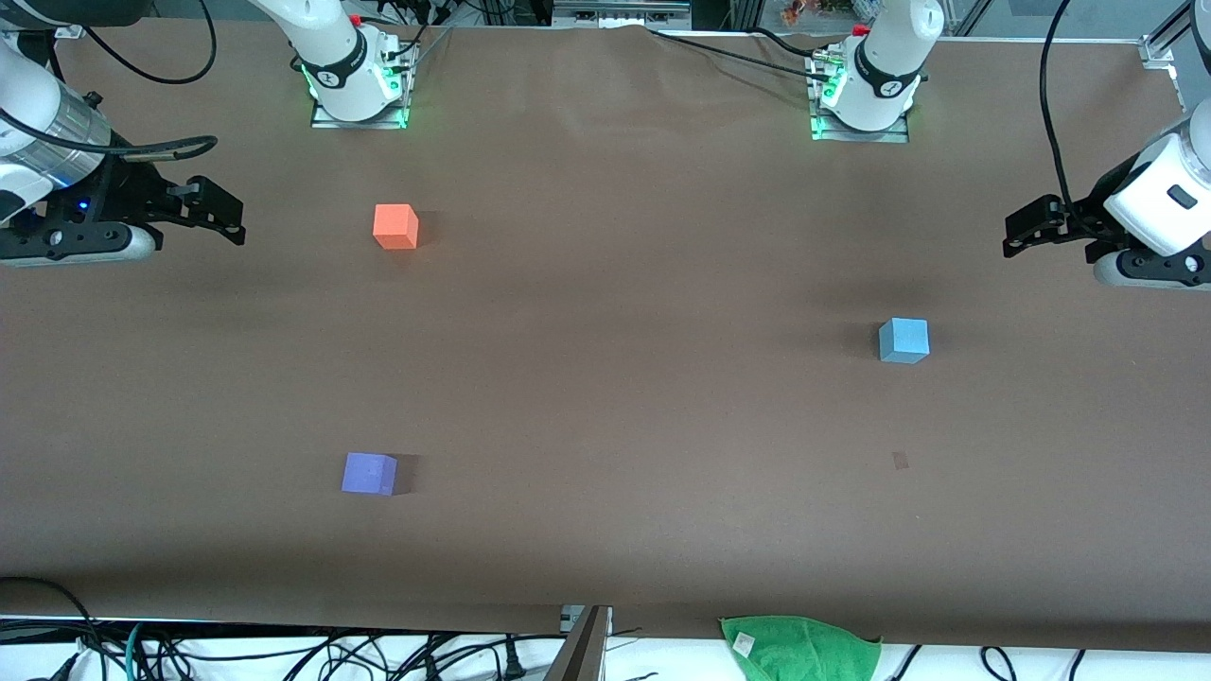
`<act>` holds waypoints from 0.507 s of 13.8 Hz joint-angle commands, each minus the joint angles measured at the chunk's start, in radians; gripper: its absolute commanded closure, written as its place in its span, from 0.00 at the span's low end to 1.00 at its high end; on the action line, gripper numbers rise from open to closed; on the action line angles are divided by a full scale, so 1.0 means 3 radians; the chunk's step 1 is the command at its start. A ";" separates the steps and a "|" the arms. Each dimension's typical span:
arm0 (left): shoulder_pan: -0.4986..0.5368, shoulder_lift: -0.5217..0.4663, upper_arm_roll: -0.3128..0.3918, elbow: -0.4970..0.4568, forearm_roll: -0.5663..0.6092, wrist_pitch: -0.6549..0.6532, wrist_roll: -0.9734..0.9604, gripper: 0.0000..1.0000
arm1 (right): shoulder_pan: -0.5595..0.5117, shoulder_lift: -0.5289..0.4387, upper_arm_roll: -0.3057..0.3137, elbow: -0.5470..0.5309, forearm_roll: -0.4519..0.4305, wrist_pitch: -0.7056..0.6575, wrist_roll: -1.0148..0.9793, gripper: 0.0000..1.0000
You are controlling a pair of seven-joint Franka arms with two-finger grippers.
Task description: Place blue block between orange and purple blocks
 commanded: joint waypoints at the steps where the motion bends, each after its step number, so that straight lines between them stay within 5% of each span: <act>1: -0.0042 0.0080 0.0009 0.0082 0.0048 -0.0061 0.0010 0.00 | 0.0047 -0.0079 -0.0039 -0.0070 -0.0042 -0.0014 -0.0010 0.00; 7: -0.0027 0.0616 -0.0068 0.0016 0.0037 -0.0516 0.0051 0.00 | 0.0047 -0.0079 -0.0039 -0.0070 -0.0042 -0.0014 -0.0010 0.00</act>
